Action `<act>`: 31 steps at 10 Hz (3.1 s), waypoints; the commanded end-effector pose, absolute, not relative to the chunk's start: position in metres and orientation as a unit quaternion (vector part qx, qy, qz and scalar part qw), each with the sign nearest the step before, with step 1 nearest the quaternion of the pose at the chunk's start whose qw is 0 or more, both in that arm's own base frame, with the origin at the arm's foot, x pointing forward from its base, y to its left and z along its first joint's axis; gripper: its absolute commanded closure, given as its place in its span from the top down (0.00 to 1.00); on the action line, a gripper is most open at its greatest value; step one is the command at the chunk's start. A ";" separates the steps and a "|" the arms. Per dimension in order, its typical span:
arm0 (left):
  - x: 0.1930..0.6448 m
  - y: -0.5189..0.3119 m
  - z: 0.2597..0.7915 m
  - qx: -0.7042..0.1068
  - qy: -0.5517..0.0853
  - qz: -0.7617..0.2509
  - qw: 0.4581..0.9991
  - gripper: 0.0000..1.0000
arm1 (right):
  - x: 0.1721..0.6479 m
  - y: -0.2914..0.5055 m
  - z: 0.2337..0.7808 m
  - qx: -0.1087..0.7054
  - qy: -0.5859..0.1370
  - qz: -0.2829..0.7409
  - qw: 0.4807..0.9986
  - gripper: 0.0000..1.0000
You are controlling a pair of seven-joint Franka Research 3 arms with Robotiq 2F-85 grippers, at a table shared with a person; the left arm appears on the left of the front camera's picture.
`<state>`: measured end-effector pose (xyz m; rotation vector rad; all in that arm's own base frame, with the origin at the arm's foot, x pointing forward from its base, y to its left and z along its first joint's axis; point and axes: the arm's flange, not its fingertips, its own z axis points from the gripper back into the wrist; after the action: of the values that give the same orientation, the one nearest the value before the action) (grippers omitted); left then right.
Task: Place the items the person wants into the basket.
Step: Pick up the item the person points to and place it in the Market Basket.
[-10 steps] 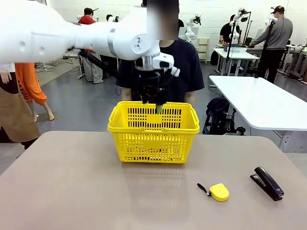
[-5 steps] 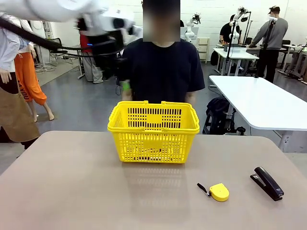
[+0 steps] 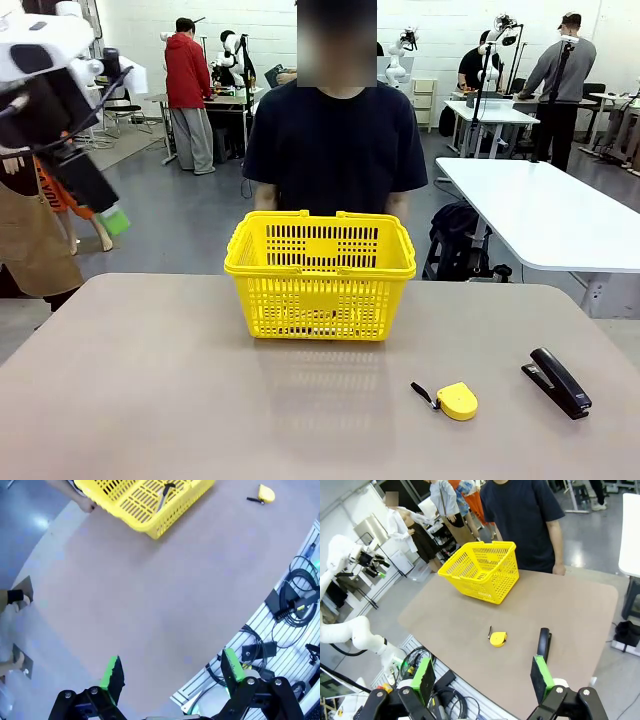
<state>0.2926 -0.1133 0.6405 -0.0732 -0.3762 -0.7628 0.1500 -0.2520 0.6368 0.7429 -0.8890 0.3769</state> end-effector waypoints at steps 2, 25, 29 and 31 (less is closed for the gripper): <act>0.289 -0.093 0.628 -0.032 -0.179 -0.367 0.912 1.00 | 0.151 -0.251 0.639 0.355 -0.428 0.183 0.810 1.00; 0.256 0.244 0.624 -0.294 -0.378 -0.433 0.764 1.00 | 0.151 -0.251 0.639 0.355 -0.428 0.183 0.810 1.00; 0.242 0.254 0.619 -0.294 -0.366 -0.420 0.776 1.00 | 0.151 -0.251 0.639 0.355 -0.428 0.183 0.810 1.00; 0.239 0.260 0.629 -0.295 -0.377 -0.415 0.774 1.00 | 0.151 -0.251 0.639 0.355 -0.428 0.183 0.810 1.00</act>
<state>0.2392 0.2597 0.6269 -0.6406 -0.8070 -0.8924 0.1497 -0.2521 0.6371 0.7419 -0.8896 0.3774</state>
